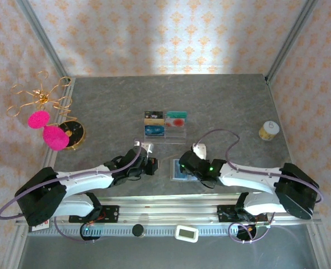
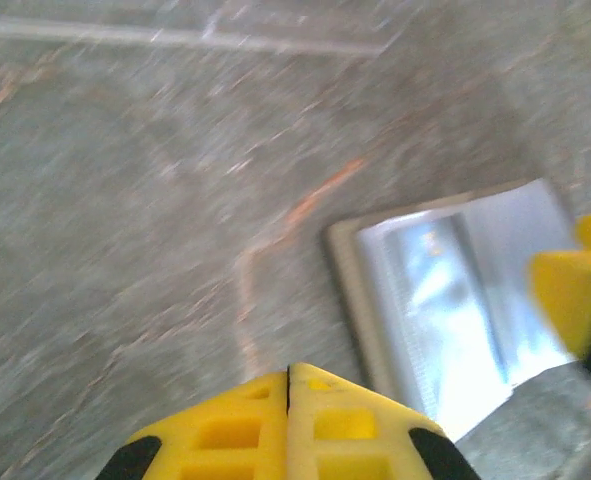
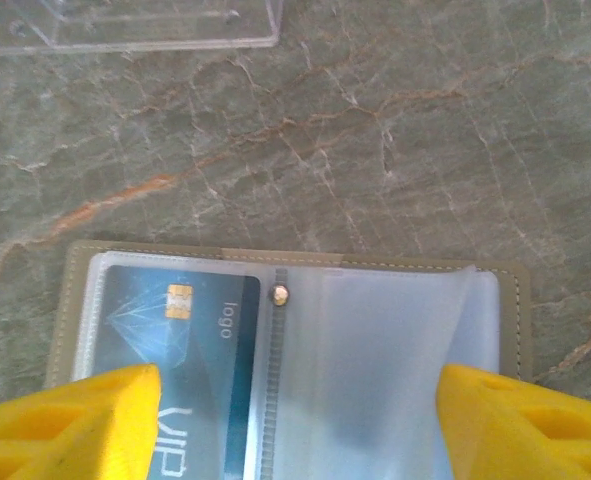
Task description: Take the credit cards out of the card holder
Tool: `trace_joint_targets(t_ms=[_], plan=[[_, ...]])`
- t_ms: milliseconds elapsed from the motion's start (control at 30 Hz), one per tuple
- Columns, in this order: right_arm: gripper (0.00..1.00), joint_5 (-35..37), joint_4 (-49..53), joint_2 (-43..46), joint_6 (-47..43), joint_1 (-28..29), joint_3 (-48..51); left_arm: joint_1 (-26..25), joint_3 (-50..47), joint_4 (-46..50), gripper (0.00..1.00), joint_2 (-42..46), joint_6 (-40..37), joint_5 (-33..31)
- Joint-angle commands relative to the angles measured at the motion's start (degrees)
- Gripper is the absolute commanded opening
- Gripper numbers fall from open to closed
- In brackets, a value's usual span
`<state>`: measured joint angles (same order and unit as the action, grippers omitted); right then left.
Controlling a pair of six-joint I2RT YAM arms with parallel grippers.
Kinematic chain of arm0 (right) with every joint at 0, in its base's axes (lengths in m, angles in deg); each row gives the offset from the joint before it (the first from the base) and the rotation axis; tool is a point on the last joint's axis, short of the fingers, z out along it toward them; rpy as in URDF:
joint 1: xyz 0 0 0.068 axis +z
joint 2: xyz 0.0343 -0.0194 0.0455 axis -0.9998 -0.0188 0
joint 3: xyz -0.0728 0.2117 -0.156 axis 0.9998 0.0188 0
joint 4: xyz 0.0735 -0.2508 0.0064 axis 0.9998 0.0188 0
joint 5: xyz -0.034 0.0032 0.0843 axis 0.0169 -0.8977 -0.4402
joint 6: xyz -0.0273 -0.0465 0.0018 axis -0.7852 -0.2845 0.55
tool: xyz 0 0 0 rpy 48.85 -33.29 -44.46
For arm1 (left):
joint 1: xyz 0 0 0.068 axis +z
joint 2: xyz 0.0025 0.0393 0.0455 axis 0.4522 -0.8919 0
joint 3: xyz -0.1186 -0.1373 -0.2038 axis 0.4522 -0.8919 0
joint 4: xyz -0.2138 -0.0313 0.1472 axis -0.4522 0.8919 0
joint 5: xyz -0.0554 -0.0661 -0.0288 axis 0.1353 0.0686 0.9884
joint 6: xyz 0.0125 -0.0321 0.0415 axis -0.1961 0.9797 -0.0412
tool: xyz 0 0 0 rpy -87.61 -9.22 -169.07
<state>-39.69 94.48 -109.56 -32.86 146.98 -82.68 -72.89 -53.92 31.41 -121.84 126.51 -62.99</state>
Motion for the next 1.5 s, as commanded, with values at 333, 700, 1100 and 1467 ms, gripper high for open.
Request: trace_joint_targets(t_ms=[333,700,1100,1467], plan=[[0.61,-1.8,3.1,11.3,-2.2,-5.8,0.9,-0.6,2.0,-3.2,0.32,0.6,0.6,-0.1],[0.58,-19.1,-10.0,1.7,-5.6,-5.9,2.2,-0.5,-2.1,1.9,0.47,10.9,1.5,-6.2],[0.49,-20.6,-11.0,1.9,-3.4,-6.6,5.2,-0.5,-2.0,-1.9,0.39,9.4,0.5,-1.3],[0.57,-22.6,-14.4,-3.4,-2.8,-5.7,5.3,-0.5,-4.6,1.1,0.4,15.3,1.1,-3.6]])
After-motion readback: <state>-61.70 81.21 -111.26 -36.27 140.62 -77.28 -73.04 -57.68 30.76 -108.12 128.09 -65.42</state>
